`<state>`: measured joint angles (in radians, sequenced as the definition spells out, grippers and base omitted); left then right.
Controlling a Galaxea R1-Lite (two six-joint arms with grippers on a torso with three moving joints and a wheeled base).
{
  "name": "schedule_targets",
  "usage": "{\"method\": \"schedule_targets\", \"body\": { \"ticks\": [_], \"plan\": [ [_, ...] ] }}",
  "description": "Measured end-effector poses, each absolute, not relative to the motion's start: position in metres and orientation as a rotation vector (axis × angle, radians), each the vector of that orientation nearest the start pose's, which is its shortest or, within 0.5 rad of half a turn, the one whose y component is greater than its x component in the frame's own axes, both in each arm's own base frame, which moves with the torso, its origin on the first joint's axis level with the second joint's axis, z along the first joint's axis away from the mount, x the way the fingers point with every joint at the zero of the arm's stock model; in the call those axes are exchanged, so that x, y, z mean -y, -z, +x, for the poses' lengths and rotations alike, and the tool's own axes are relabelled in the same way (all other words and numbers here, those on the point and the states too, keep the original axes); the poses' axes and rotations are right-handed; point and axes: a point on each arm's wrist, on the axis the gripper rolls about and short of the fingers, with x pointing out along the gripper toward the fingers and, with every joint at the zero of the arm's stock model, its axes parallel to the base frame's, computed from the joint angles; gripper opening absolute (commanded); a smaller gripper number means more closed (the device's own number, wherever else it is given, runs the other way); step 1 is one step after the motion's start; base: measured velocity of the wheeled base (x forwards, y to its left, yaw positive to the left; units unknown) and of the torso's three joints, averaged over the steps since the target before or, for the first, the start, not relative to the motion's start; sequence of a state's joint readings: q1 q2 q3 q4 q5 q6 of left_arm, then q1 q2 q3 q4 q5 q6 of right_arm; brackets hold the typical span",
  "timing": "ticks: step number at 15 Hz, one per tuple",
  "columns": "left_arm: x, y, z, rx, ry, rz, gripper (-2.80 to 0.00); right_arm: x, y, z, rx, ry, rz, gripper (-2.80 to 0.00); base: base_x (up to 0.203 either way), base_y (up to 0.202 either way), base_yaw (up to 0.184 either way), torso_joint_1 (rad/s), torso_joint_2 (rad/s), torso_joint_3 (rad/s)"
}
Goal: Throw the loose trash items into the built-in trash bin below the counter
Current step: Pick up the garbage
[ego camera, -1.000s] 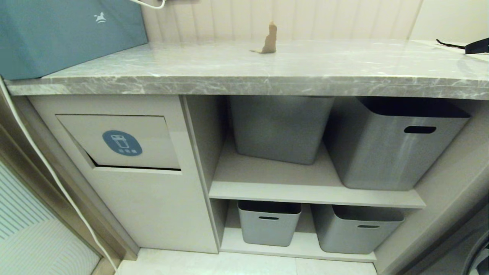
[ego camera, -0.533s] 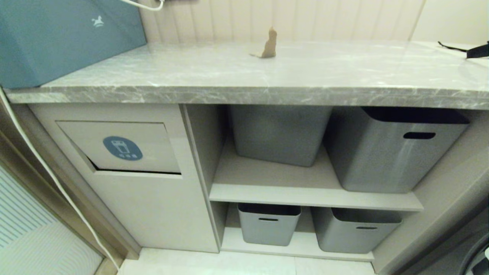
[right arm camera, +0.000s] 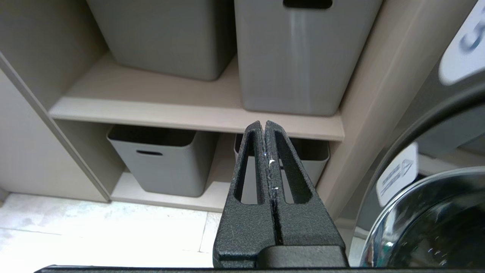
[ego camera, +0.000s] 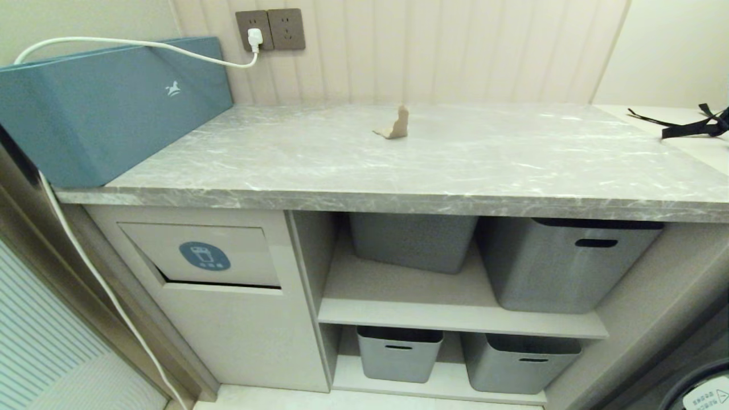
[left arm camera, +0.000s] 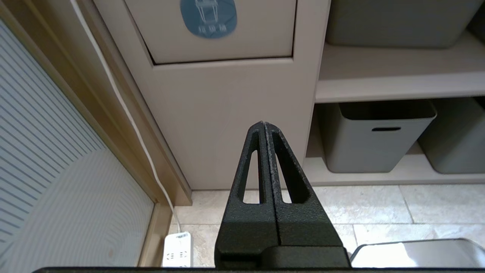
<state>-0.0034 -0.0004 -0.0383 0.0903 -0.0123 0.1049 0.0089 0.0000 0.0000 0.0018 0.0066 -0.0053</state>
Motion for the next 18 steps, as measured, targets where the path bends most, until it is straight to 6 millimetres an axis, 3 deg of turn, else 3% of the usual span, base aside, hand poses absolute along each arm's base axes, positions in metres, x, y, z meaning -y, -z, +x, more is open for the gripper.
{"method": "schedule_targets", "body": {
  "ticks": [11, 18],
  "plan": [
    [0.0005, -0.0766, -0.0259, -0.050, 0.034, 0.103, -2.80, 0.0001, -0.0754, -0.0228, -0.001, -0.014, -0.004, -2.80, 0.000, 0.000, 0.000, 0.211, -0.48, -0.270],
    [0.0004, -0.0765, -0.0258, -0.047, 0.029, 0.098, -2.80, 0.0001, -0.0753, -0.0228, -0.002, -0.014, -0.005, -2.80, 0.000, 0.000, 0.000, 0.028, -0.05, -0.032]
  ]
}}
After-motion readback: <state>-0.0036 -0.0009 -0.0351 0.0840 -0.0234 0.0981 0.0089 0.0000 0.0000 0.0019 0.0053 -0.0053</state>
